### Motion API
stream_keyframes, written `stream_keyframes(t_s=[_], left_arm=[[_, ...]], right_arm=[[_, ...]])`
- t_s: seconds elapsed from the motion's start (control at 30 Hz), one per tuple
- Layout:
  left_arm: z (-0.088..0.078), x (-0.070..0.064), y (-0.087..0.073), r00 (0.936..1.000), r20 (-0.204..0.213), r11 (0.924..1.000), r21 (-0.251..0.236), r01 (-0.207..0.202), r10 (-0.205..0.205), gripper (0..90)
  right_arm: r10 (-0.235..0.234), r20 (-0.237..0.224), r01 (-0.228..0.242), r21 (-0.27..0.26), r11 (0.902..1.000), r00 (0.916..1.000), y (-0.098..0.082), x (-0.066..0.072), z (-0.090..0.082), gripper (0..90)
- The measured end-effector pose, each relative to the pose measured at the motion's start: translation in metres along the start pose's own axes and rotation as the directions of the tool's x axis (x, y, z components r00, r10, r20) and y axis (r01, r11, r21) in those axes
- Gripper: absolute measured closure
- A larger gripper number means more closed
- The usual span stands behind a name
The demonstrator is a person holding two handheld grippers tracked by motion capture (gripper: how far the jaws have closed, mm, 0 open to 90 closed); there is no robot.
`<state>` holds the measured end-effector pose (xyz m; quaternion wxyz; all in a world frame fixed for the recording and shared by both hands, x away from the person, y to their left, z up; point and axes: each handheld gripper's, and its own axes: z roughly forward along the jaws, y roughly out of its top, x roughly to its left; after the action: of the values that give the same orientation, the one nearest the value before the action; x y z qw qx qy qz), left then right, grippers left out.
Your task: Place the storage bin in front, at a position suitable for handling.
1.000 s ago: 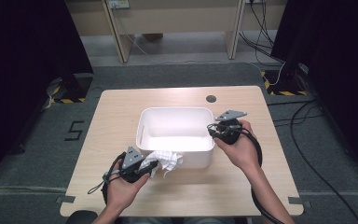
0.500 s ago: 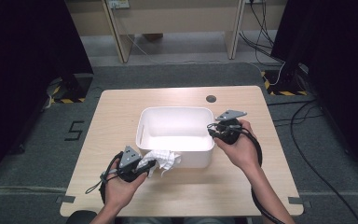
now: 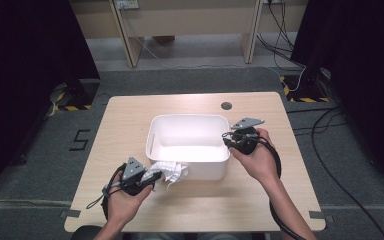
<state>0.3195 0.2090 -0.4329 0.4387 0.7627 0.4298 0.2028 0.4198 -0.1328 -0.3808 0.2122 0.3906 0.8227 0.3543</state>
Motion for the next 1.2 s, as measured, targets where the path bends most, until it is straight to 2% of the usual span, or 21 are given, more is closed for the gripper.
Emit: stream_keyframes(t_s=[0.33, 0.73, 1.2], left_arm=[[-0.003, 0.006, -0.004, 0.9998, -0.011, 0.9998, 0.002, 0.018, -0.018, 73.4], [-0.001, 0.007, -0.005, 0.9998, -0.009, 0.9998, 0.004, 0.018, -0.018, 73.5], [0.016, 0.007, -0.021, 0.9996, -0.011, 0.9976, 0.063, 0.027, -0.026, 73.5]], right_arm=[[0.001, -0.001, -0.001, 0.001, 1.0, 1.0, 0.0, 0.0, 0.0, 66.8], [-0.001, 0.0, 0.001, 0.0, 1.0, 1.0, 0.0, 0.0, 0.0, 67.0], [-0.001, 0.002, 0.001, -0.004, 1.0, 1.0, 0.0, 0.0, 0.0, 67.0]])
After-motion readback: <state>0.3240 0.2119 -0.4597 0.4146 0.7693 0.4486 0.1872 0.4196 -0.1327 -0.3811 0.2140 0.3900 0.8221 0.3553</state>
